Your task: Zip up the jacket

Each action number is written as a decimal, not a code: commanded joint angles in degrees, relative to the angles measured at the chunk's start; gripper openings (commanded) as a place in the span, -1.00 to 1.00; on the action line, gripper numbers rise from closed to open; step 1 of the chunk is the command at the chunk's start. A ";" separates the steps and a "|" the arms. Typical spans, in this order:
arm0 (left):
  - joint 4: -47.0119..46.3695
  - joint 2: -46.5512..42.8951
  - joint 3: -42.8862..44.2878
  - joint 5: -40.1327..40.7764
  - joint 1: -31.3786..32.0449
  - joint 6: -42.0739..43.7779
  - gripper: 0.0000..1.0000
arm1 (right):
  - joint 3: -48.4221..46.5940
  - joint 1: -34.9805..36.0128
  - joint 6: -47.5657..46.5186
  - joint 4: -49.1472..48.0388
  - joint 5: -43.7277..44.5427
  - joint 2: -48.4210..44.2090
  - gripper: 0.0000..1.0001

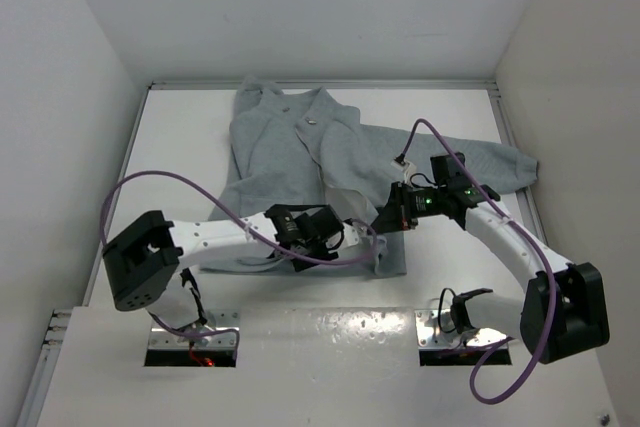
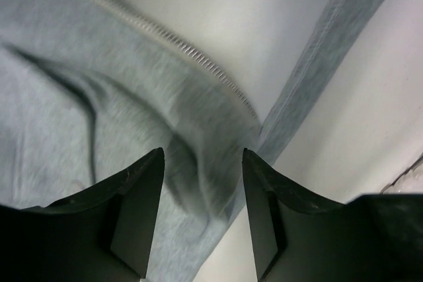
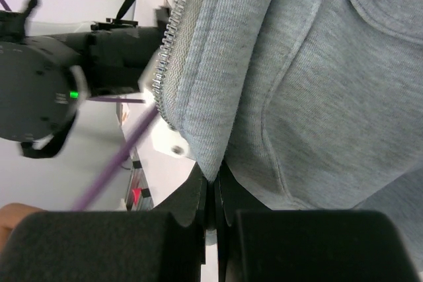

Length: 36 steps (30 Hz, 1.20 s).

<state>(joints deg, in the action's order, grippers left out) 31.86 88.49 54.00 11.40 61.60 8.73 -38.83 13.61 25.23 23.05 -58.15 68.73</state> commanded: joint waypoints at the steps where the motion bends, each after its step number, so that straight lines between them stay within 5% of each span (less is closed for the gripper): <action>1: 0.49 -6.21 3.75 3.62 0.71 -3.10 0.13 | -1.43 0.54 -1.06 0.51 -1.97 -0.96 -0.99; 7: 7.33 -7.72 4.36 3.90 -1.57 -5.74 0.13 | -1.16 0.46 -0.89 0.24 -1.97 -1.06 -0.99; 16: 10.95 1.42 8.05 -13.06 -12.72 -11.01 0.17 | -0.90 0.20 -0.01 -0.81 -1.97 -0.88 -0.99; 26: 10.95 5.91 10.43 -25.01 -15.81 -12.07 0.22 | -1.25 0.37 -0.80 0.50 -1.97 -0.96 -0.99; 36: 9.36 7.14 6.92 -16.94 -15.20 -15.67 0.51 | -0.90 0.28 -0.63 0.33 -2.05 -0.79 -0.99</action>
<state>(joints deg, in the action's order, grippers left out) 41.87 95.02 61.87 -8.45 46.15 -4.86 -38.83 13.65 25.04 23.27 -58.15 68.73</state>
